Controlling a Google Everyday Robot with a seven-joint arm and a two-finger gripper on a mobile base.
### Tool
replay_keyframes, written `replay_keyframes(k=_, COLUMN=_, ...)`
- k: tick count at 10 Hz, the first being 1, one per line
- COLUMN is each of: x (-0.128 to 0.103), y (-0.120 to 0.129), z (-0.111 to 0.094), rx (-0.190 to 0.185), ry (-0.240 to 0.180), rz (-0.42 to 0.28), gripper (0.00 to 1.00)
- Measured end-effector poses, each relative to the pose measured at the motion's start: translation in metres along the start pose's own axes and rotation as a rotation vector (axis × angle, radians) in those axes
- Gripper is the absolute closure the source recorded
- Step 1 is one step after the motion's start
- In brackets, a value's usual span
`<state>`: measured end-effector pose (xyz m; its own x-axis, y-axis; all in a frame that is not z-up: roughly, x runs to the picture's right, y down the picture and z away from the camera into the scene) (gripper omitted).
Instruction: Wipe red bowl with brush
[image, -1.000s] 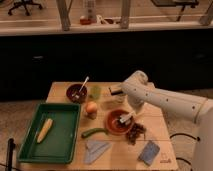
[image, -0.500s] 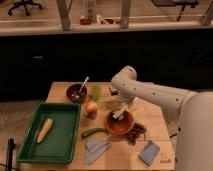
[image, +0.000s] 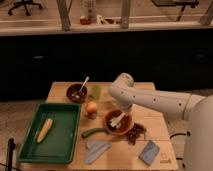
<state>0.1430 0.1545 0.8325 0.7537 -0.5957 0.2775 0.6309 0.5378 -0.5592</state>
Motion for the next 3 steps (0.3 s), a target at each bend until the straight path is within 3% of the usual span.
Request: replay_keyframes(k=3, x=0.028, y=0.031, z=0.005, rx=-0.014, ry=0.002, rz=0.058, gripper=1.0)
